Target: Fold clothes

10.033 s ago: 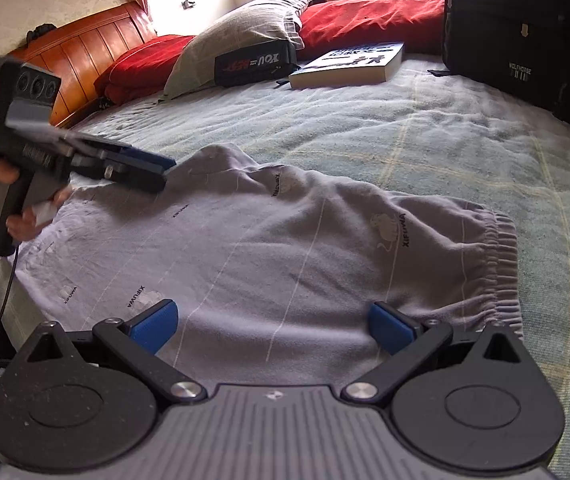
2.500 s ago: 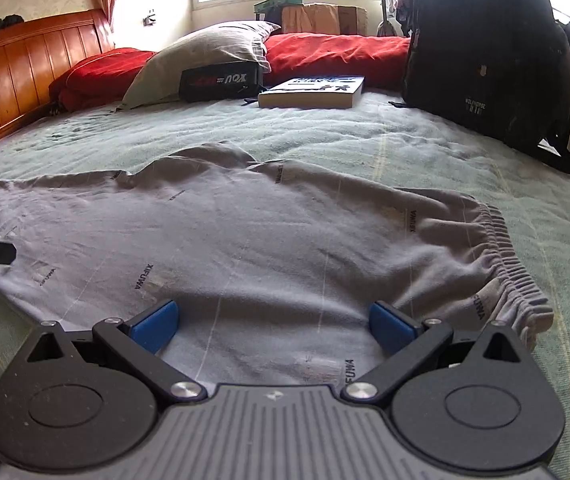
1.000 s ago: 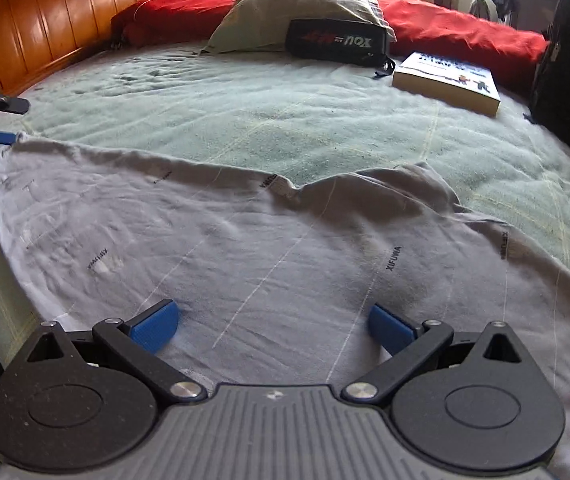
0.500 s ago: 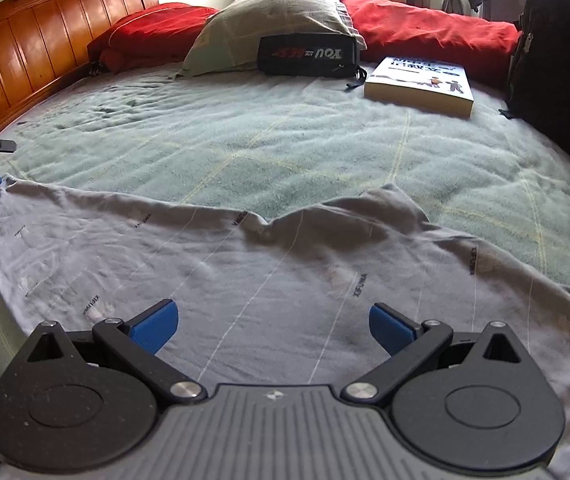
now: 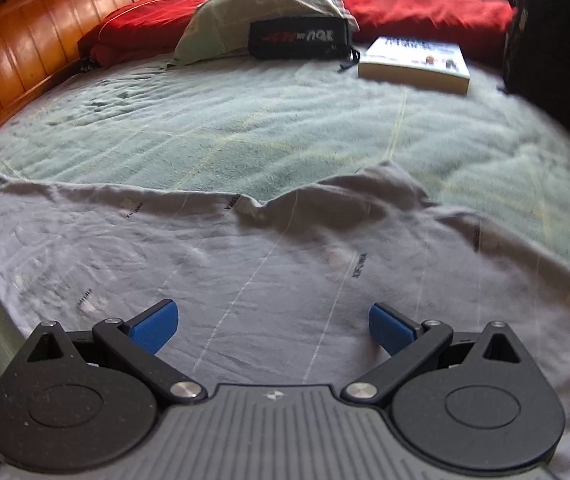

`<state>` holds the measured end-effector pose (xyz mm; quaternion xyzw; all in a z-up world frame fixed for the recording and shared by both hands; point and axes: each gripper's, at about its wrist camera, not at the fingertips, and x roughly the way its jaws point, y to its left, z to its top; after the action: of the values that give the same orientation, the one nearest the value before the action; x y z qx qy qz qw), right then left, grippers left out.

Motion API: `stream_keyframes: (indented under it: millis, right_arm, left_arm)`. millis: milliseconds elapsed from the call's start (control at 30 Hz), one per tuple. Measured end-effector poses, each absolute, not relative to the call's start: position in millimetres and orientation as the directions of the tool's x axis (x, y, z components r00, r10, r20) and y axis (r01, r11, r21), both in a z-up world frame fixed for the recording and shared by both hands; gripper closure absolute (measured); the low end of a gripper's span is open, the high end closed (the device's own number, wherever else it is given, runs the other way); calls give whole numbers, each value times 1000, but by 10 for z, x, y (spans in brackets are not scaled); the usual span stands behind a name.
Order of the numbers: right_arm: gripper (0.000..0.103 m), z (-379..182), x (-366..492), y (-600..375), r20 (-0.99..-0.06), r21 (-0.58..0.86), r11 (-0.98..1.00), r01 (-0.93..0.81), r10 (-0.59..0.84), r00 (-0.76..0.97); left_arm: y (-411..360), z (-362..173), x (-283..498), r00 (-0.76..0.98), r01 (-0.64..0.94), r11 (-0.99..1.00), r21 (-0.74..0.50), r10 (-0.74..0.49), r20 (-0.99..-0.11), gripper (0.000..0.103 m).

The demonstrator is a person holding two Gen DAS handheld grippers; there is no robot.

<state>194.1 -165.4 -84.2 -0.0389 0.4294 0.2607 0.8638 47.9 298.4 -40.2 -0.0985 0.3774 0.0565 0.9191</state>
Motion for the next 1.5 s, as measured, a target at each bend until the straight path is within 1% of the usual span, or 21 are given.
stream_keyframes:
  millis: [67, 133, 200, 267, 367, 433, 533, 600, 733, 800, 833, 1000, 1033, 1067, 1100, 1267, 1333, 1400, 1500]
  right_arm:
    - [0, -818, 1943, -1627, -767, 179, 858, -482, 428, 477]
    - [0, -778, 1909, -1584, -768, 164, 853, -496, 426, 478]
    - [0, -741, 1866, -1555, -768, 141, 848, -511, 419, 485]
    - [0, -720, 1824, -1568, -768, 114, 846, -521, 408, 494]
    - [0, -730, 1825, -1691, -774, 94, 861, -500, 379, 507]
    - [0, -719, 1824, -1814, -759, 99, 871, -481, 378, 530]
    - [0, -693, 1812, -1942, -730, 127, 875, -468, 402, 553]
    - [0, -729, 1811, -1892, -734, 121, 870, -477, 402, 547]
    - [0, -794, 1777, -1729, -743, 105, 850, -516, 412, 527]
    - [0, -798, 1738, -1666, -740, 92, 840, -535, 417, 528]
    - [0, -798, 1720, -1641, -739, 83, 837, -541, 416, 529]
    - [0, -783, 1651, -1652, -732, 56, 835, -548, 407, 547]
    - [0, -782, 1644, -1677, -729, 58, 836, -546, 409, 549]
    - [0, -786, 1641, -1699, -730, 58, 836, -546, 409, 548]
    - [0, -793, 1633, -1723, -735, 46, 835, -548, 400, 547]
    - [0, -871, 1539, -1924, -768, -47, 832, -553, 325, 553]
    - [0, -887, 1494, -2040, -764, -39, 841, -540, 323, 559]
    - [0, -873, 1476, -2098, -749, -7, 854, -520, 340, 568]
    - [0, -914, 1489, -2079, -745, 4, 867, -498, 335, 578]
  left_arm:
    - [2951, -367, 582, 720, -196, 978, -71, 94, -688, 3]
    - [2924, -396, 712, 710, -224, 975, 0, 163, -685, 3]
    - [2929, -530, 806, 679, -237, 971, 29, 187, -710, 3]
    - [2963, -670, 813, 643, -255, 966, 41, 201, -739, 3]
    - [3084, -685, 669, 665, -281, 959, -30, 172, -727, 3]
    - [3053, -618, 646, 648, -311, 950, -23, 195, -736, 3]
    - [2799, -433, 672, 641, -289, 957, 19, 209, -739, 3]
    - [2459, -314, 706, 669, -204, 978, 44, 172, -723, 3]
    - [1693, -178, 792, 721, 51, 997, 65, 8, -692, 3]
    - [1393, -172, 851, 738, 121, 989, 80, -36, -674, 2]
    - [1285, -193, 893, 740, 127, 988, 88, -35, -672, 2]
    - [1076, -569, 1075, 685, 36, 991, 133, 72, -725, 2]
    - [1072, -658, 1054, 679, 20, 987, 157, 101, -728, 1]
    - [1104, -704, 1008, 693, 9, 989, 150, 102, -714, 1]
    - [1153, -718, 947, 712, 0, 993, 120, 84, -698, 1]
    - [1400, -734, 722, 715, -105, 994, -21, 61, -696, 1]
    - [1332, -674, 646, 715, -145, 989, -3, 103, -692, 1]
    - [1206, -605, 621, 719, -145, 989, 30, 126, -683, 1]
    - [963, -560, 614, 760, -90, 994, 68, 113, -640, 1]
